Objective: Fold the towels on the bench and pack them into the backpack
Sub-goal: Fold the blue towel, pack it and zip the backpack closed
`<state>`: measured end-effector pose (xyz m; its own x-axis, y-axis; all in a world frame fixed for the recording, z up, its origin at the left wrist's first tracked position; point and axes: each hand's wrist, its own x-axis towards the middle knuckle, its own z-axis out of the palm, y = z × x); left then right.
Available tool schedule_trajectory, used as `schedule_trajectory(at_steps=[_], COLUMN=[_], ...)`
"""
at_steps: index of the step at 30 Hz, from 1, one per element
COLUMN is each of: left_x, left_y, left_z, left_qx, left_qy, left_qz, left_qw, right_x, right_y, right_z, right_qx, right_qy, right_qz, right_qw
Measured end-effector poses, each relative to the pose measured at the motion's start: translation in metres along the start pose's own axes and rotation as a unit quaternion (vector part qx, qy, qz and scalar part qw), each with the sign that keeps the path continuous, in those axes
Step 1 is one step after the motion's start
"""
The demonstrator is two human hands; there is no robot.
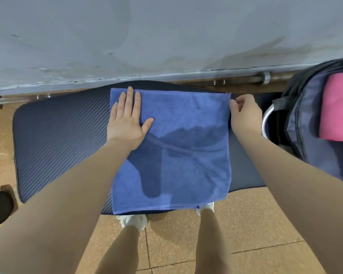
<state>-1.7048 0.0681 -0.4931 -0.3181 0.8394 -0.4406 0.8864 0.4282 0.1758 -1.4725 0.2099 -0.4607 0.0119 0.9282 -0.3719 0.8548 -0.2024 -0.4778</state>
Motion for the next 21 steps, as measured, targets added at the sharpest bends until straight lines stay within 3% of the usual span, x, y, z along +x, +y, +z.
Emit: schedule_trajectory(at_steps=[2, 7, 12, 15, 17, 19, 21], left_x=[-0.014, -0.083, -0.133, -0.142, -0.145, -0.147, -0.15], left_y=[0.01, 0.054, 0.083, 0.089, 0.094, 0.1, 0.106], left_z=[-0.001, 0.028, 0.061, 0.068, 0.064, 0.057, 0.053], left_qx=[0.005, 0.049, 0.069, 0.022, -0.05, -0.122, -0.153], left_qy=[-0.004, 0.002, -0.009, -0.004, -0.03, -0.102, -0.123], left_qz=[0.032, 0.248, 0.335, 0.391, 0.406, 0.365, 0.305], left_qw=[0.999, 0.968, 0.94, 0.92, 0.912, 0.918, 0.932], right_x=[-0.034, -0.12, -0.164, -0.173, -0.177, -0.181, -0.185], right_y=[0.016, 0.069, 0.097, 0.101, 0.102, 0.101, 0.095], right_z=[-0.007, -0.007, 0.004, 0.005, 0.001, -0.006, -0.014], right_qx=[0.001, -0.003, 0.008, -0.02, 0.0, 0.049, 0.143], right_qy=[0.001, -0.066, -0.131, -0.139, -0.121, -0.12, -0.142], right_qz=[0.031, 0.13, 0.141, 0.143, 0.135, 0.13, 0.126], right_qw=[1.0, 0.989, 0.981, 0.98, 0.983, 0.983, 0.971])
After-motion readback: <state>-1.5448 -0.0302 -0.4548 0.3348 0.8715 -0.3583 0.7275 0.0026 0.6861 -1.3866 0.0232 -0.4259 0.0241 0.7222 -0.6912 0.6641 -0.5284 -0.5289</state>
